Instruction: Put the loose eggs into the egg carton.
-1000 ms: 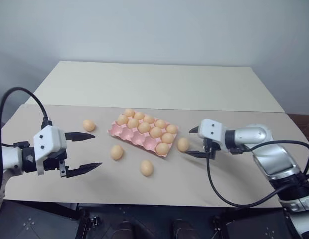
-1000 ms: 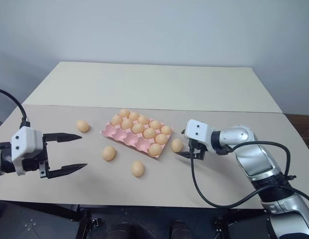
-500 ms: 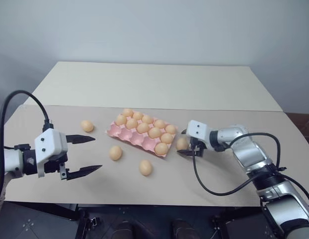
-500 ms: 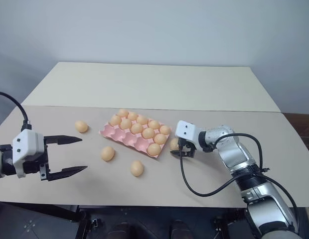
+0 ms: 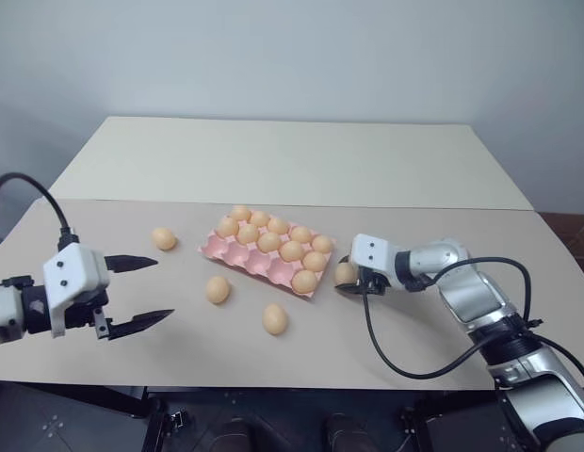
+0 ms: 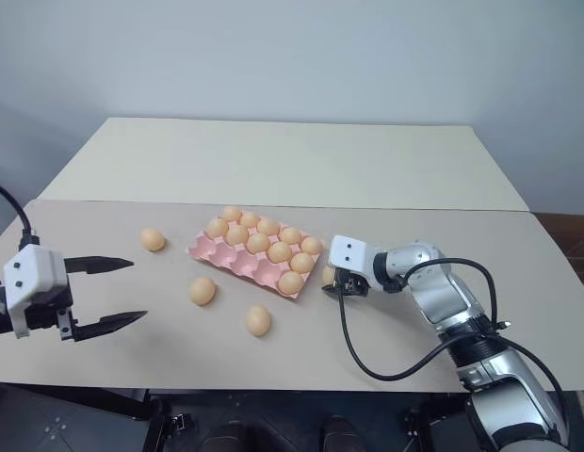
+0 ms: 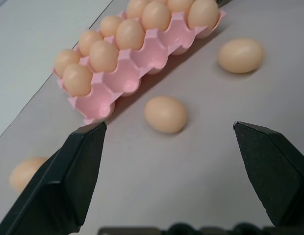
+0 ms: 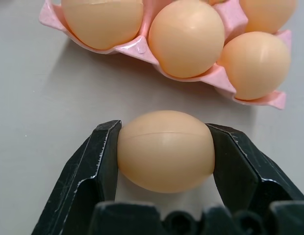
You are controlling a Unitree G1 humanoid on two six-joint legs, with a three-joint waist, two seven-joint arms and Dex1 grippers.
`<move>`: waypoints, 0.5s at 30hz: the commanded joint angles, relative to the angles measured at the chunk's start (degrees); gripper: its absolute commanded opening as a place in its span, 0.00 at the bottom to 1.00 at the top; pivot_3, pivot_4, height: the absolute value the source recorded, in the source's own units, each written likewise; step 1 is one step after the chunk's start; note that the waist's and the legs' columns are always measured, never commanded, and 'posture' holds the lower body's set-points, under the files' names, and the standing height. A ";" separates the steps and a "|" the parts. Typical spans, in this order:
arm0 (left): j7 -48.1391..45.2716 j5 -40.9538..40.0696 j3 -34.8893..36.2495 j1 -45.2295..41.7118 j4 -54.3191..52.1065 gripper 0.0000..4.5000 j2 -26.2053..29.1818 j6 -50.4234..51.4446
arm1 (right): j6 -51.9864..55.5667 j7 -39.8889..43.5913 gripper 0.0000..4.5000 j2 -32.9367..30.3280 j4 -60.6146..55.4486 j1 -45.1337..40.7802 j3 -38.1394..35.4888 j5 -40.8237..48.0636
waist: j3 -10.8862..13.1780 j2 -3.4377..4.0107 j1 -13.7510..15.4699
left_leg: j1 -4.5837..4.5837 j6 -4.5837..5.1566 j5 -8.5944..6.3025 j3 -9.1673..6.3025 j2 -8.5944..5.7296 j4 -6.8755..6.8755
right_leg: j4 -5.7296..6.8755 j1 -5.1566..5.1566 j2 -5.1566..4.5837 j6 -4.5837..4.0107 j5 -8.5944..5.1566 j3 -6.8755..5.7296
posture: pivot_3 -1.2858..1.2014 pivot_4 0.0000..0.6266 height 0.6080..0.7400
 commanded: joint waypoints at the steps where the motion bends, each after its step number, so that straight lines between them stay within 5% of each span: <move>1: -0.81 1.33 2.62 0.91 1.64 1.00 1.13 -1.99 | 1.99 -2.01 0.58 0.66 -8.44 -2.71 -4.04 1.57 | 0.00 0.00 -0.07 | -0.01 0.00 0.00 0.00 0.00 0.00 | 0.00 -0.01 0.00 0.00 0.00 0.00 | 0.52 0.24 1.00; 15: -0.26 1.31 2.83 2.51 1.25 1.00 0.02 -2.43 | -6.29 -11.76 0.58 15.00 -5.50 -6.29 6.65 -7.49 | 0.00 -0.01 -1.10 | -0.04 -0.01 0.00 -0.03 0.01 -0.01 | 0.02 -0.03 -0.01 0.00 0.00 -0.03 | 0.52 0.24 1.00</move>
